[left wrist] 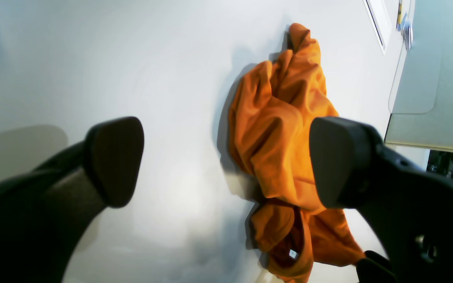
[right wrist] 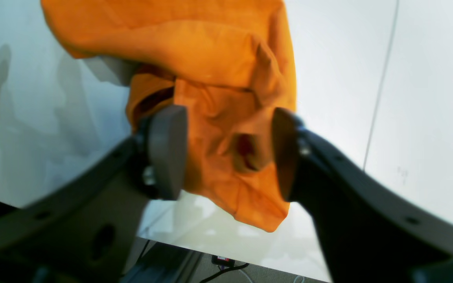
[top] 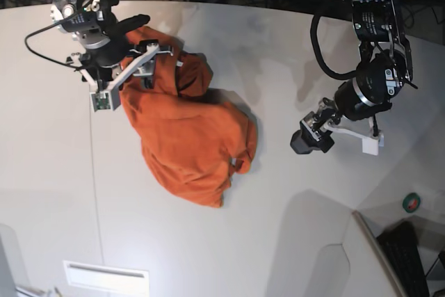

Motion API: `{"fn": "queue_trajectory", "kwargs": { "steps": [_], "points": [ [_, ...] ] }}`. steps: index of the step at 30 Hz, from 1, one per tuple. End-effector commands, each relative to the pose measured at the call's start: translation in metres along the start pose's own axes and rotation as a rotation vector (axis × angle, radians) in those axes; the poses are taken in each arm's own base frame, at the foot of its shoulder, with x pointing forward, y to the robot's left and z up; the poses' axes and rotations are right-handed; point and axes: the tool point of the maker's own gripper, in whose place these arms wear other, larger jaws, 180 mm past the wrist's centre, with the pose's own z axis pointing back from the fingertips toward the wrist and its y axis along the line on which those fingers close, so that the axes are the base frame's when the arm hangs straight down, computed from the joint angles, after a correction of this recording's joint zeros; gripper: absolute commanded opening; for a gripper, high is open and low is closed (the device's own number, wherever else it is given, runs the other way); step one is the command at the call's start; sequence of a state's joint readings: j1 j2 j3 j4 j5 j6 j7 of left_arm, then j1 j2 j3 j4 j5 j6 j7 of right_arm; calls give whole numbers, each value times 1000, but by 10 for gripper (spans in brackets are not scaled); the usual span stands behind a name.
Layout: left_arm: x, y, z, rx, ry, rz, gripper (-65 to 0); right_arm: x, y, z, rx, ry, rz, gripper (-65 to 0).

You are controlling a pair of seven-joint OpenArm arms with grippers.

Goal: Layout the t-shirt on the table in an organized manner, then fold the t-shirt properly
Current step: 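Drag the held cloth with the right gripper, lower the left gripper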

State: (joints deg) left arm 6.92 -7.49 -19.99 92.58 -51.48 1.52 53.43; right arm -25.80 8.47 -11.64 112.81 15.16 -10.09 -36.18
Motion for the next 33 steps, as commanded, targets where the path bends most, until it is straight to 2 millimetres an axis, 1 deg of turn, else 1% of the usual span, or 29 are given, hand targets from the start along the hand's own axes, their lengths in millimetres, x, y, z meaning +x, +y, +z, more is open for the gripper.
{"fn": "queue_trajectory", "kwargs": {
  "steps": [1, 2, 4, 5, 7, 9, 10, 11, 13, 14, 15, 16, 18, 22, 24, 29, 33],
  "points": [
    [13, -12, 6, -33, -38, -27, -12, 11, -5, 4, -11, -44, -3, -312],
    [10, -12, 11, -33, -41, -37, -12, 13, -9, 4, -22, -47, -7, -317],
    [13, -25, 20, -55, -67, -72, -12, 15, -16, 5, -38, -54, -15, -317],
    [16, -31, 24, -60, -83, -98, -12, 16, -17, 6, -42, -60, -17, -317],
    [21, -37, 28, -35, -104, -165, -12, 17, -17, 8, -41, -66, -17, -314],
    [22, -35, 26, 29, -107, -259, -12, 22, -17, 10, -40, -97, -17, -311],
    [21, -31, 24, 72, -107, -307, -12, 26, -20, 11, -51, -116, -20, -311],
    [23, -35, 22, 94, -113, -358, -12, 25, -23, 12, -57, -124, -23, -311],
    [19, -43, 13, 129, -100, -458, -12, 26, -24, 14, -62, -147, -25, -309],
    [15, -47, 9, 129, -89, -480, -12, 30, -27, 15, -68, -166, -26, -309],
    [10, -51, 3, 118, -77, -473, -12, 32, -31, 16, -78, -176, -29, -309],
    [11, -60, -4, 95, -78, -457, -12, 33, -36, 17, -92, -182, -33, -309],
    [8, -69, -20, 63, -53, -407, -12, 35, -42, 17, -108, -188, -38, -309],
    [-3, -69, -55, 39, 30, -314, -12, 35, -44, 18, -114, -188, -40, -309],
    [-12, -65, -67, 32, 76, -267, -12, 35, -44, 18, -114, -187, -39, -309],
    [-31, -49, -85, 45, 157, -191, -12, 30, -45, 18, -116, -175, -40, -308],
    [-33, -40, -85, 62, 166, -174, -12, 30, -41, 17, -106, -173, -37, -308]
  ]
}}
